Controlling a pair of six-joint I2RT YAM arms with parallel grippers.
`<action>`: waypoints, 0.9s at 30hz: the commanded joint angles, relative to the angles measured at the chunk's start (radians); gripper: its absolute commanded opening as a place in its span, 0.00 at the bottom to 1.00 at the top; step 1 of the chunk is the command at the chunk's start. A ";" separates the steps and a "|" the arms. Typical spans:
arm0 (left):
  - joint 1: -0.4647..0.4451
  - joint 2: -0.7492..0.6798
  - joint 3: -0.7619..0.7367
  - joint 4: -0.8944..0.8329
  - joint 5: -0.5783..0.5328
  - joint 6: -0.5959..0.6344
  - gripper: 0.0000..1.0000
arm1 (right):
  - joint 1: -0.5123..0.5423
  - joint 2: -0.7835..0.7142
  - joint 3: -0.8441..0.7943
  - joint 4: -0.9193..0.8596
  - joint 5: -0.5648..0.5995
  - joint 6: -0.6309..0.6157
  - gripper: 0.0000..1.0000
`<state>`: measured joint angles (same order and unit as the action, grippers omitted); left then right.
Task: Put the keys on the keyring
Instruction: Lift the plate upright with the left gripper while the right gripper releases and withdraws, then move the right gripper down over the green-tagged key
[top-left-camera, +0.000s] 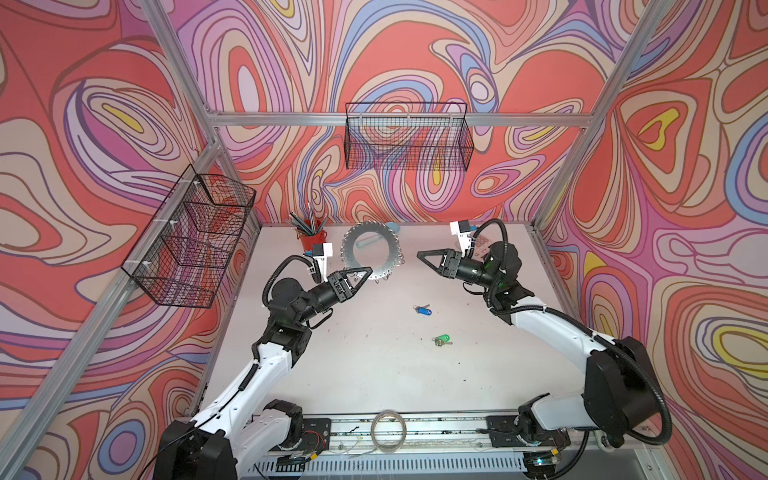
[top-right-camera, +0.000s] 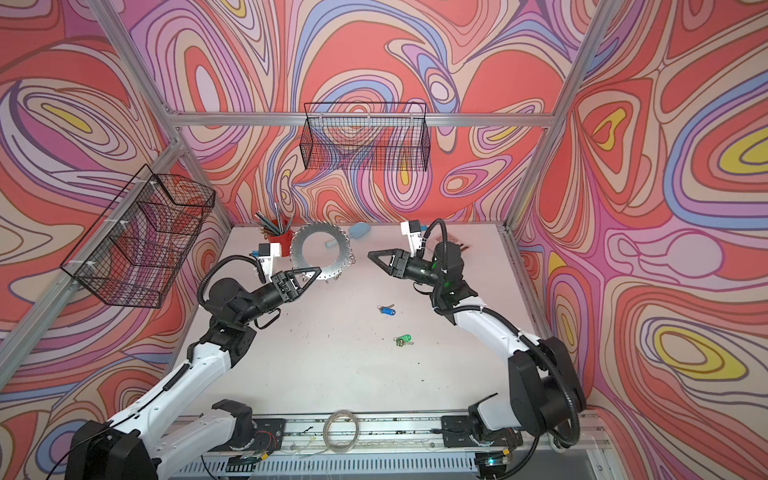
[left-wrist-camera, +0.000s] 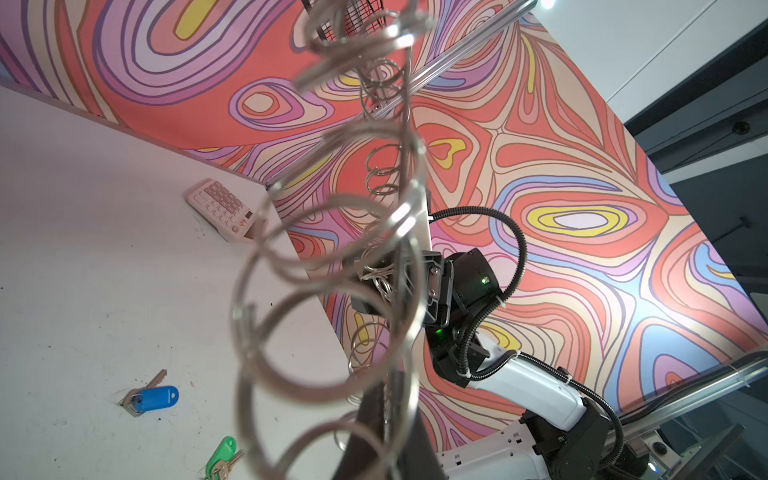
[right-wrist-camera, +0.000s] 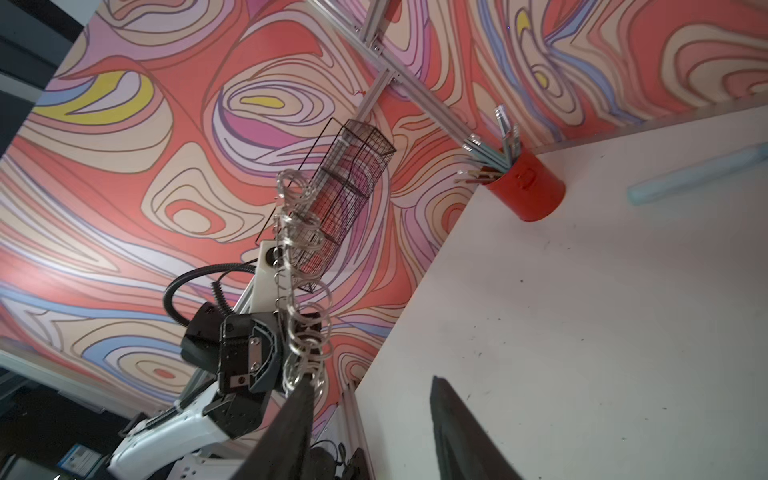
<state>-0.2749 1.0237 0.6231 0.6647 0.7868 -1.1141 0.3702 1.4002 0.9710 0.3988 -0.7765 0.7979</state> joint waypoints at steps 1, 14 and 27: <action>0.005 0.025 0.076 -0.038 0.046 0.063 0.00 | 0.005 -0.002 0.073 -0.443 0.101 -0.333 0.47; 0.005 0.036 0.063 0.019 0.029 0.068 0.00 | 0.011 -0.110 0.019 -0.791 0.373 -0.585 0.37; 0.005 -0.056 0.007 -0.175 -0.033 0.125 0.00 | 0.175 -0.032 -0.144 -0.753 0.650 -0.567 0.30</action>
<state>-0.2749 0.9829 0.6365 0.5018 0.7670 -1.0130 0.5266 1.3437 0.8501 -0.3672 -0.2203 0.2306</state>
